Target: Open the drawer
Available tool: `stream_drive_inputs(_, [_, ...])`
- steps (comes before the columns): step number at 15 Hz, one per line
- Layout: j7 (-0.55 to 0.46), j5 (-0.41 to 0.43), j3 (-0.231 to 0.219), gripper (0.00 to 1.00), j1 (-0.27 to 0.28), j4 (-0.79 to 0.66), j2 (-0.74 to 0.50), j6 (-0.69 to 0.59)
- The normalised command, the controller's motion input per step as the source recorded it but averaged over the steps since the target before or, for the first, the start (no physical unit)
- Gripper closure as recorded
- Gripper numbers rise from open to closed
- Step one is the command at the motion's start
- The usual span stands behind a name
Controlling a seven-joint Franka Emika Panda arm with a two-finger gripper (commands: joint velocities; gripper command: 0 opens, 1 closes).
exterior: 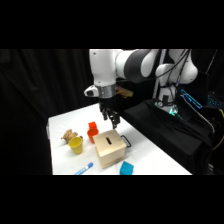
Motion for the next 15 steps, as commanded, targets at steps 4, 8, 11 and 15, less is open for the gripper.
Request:
stream_drive_inputs(4, [0.11, 0.01, 0.049, 0.0, 0.035, -0.1, -0.08, 0.05])
stream_drive_inputs(8, [0.37, -0.048, 0.091, 0.0, 0.139, -0.28, -0.23, 0.18])
stream_drive_inputs(11, [0.56, -0.15, 0.065, 0.0, 0.152, -0.32, -0.28, 0.23])
stream_drive_inputs(15, [0.59, -0.242, 0.05, 0.0, 0.117, -0.34, -0.27, 0.26])
